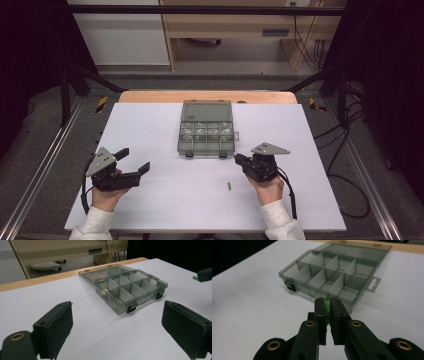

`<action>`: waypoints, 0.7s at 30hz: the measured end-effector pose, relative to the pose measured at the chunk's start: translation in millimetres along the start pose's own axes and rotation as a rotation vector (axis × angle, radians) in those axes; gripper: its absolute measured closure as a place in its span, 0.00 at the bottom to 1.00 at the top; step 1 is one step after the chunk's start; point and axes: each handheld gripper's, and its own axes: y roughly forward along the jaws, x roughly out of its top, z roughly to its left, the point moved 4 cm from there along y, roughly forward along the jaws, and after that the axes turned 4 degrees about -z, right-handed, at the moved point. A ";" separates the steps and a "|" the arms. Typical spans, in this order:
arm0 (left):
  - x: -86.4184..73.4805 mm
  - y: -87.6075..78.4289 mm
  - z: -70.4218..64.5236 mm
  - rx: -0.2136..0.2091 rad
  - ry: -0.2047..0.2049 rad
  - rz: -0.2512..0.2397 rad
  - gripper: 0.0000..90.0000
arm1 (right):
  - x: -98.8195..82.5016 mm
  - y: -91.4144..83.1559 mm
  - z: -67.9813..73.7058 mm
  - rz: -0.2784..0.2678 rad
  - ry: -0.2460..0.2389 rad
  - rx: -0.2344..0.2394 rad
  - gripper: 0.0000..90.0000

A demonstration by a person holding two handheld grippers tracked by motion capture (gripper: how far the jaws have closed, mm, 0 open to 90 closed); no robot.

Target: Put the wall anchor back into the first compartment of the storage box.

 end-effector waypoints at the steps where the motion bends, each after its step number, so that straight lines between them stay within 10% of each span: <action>1: 0.0 0.0 0.0 0.000 0.001 0.000 0.11 | 4.7 1.8 0.6 -0.010 -0.004 0.005 0.94; 21: 0.6 -1.0 -0.4 -0.018 0.007 -0.013 0.11 | 64.6 45.3 11.4 -0.087 -0.018 0.018 0.94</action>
